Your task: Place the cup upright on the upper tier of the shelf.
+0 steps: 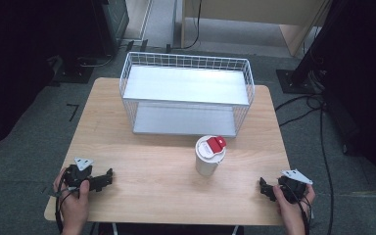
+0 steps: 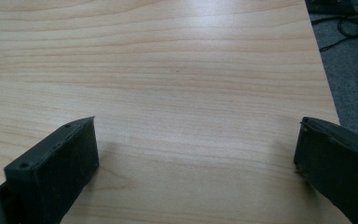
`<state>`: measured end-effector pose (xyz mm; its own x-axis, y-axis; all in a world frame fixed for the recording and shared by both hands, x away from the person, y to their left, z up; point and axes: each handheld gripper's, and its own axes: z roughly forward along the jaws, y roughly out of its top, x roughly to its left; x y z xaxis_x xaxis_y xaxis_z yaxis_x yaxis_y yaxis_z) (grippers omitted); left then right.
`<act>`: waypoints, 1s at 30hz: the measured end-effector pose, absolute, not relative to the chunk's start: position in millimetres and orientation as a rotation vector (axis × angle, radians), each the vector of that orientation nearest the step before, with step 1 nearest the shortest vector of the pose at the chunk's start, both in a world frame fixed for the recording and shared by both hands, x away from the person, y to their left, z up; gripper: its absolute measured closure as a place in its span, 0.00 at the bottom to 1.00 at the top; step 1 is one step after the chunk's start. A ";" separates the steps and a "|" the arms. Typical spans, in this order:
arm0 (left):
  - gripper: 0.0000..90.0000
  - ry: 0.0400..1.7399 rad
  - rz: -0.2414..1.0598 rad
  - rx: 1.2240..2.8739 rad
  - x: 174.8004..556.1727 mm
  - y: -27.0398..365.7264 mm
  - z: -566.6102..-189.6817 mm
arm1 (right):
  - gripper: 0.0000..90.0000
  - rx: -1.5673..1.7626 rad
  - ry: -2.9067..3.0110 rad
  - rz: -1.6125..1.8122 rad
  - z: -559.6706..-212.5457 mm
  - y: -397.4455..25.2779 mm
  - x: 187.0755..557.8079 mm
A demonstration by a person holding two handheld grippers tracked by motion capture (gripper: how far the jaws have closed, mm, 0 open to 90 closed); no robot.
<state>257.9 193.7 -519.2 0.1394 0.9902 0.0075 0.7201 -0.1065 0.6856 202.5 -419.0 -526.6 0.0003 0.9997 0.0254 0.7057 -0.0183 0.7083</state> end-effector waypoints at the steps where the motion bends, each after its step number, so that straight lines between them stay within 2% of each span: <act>1: 0.00 1.636 0.657 1.887 257.9 193.7 -519.2 | 0.00 1.777 1.754 0.757 -526.7 -419.1 202.6; 11: 0.00 1.636 0.657 1.888 257.9 193.7 -519.1 | 0.00 1.777 1.757 0.757 -525.0 -414.9 201.8; 30: 0.00 1.636 0.657 1.888 257.9 193.7 -519.2 | 0.00 1.606 1.859 0.887 -506.6 -351.8 210.9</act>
<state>257.9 193.7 -519.2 0.1391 0.9902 0.0077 0.7205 -0.1065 0.6853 210.9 -351.8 -506.6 -0.1587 0.9869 0.0295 0.6437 0.0807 0.7610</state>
